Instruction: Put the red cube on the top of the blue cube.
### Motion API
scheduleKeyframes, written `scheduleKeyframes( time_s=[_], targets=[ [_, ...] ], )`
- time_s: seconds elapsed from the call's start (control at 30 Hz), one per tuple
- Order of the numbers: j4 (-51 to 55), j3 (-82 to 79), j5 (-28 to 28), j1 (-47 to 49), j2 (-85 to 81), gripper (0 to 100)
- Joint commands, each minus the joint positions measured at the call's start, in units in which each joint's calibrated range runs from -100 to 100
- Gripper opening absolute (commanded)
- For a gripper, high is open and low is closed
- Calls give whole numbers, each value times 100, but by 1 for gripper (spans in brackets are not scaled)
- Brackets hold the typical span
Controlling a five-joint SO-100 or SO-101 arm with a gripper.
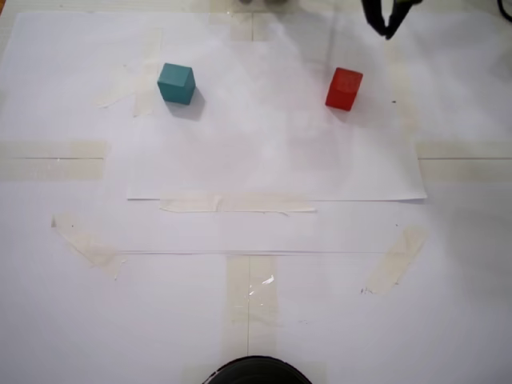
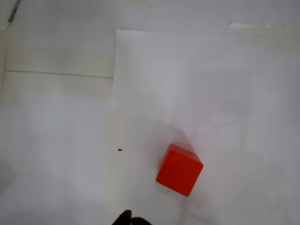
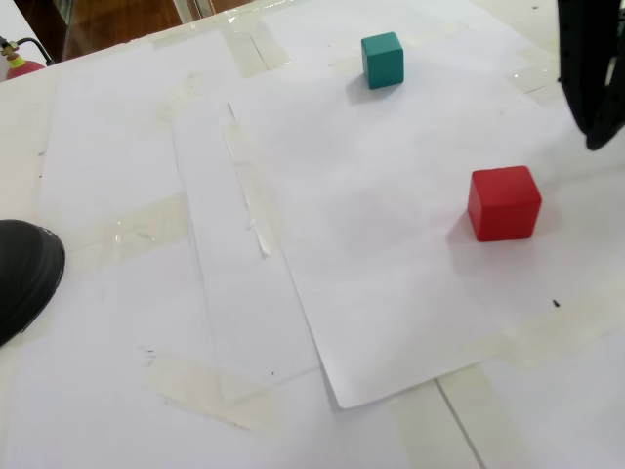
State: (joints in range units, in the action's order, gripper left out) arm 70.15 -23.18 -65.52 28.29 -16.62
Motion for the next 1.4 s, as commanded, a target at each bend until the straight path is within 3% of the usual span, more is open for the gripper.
scheduleKeyframes(
  time_s=[0.0,0.43,0.7,1.37],
  targets=[
    [-187,162,-34,-111,99,8],
    [-545,-65,-39,-248,271,18],
    [-1719,-873,-215,-285,331,26],
    [-1899,-1009,-586,-482,889,26]
  ],
)
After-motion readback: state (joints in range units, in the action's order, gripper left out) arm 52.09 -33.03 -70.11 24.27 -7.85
